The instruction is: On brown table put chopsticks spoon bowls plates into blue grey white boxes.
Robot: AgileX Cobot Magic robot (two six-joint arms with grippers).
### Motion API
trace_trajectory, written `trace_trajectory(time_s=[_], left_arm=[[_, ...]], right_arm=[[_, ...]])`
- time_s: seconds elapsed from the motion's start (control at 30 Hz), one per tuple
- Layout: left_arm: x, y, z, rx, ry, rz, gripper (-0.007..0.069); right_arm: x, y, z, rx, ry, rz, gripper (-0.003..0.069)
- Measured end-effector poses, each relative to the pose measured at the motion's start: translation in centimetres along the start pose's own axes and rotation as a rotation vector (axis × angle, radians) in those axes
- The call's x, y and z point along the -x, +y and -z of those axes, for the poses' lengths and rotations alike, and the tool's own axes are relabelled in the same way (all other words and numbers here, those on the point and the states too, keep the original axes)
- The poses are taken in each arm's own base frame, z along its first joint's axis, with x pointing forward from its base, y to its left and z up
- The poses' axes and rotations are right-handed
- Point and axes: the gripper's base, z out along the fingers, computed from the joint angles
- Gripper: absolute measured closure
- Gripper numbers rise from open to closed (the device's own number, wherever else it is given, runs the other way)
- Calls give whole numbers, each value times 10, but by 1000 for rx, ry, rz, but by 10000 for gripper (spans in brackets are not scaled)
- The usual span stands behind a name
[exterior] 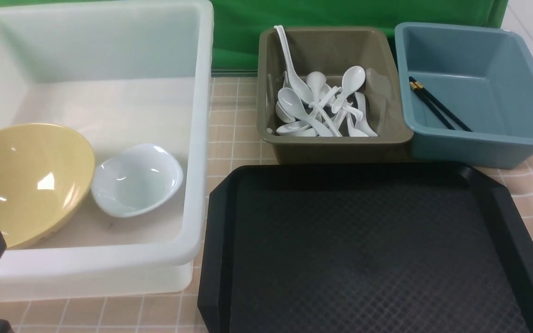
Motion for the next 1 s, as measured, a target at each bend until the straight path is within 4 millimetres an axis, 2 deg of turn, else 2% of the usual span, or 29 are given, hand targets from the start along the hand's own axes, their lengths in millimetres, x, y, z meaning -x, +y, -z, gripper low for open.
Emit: trace_trajectory(time_s=[0.13, 0.87, 1.0], left_arm=[[0, 0, 0, 0, 0, 0, 623], [0, 0, 0, 0, 0, 0, 623], [-9, 0, 0, -2, -18, 0, 623]], right_arm=[[-7, 0, 0, -5, 78, -29, 601], [-7, 0, 0, -6, 84, -30, 581], [-7, 0, 0, -6, 84, -30, 580]])
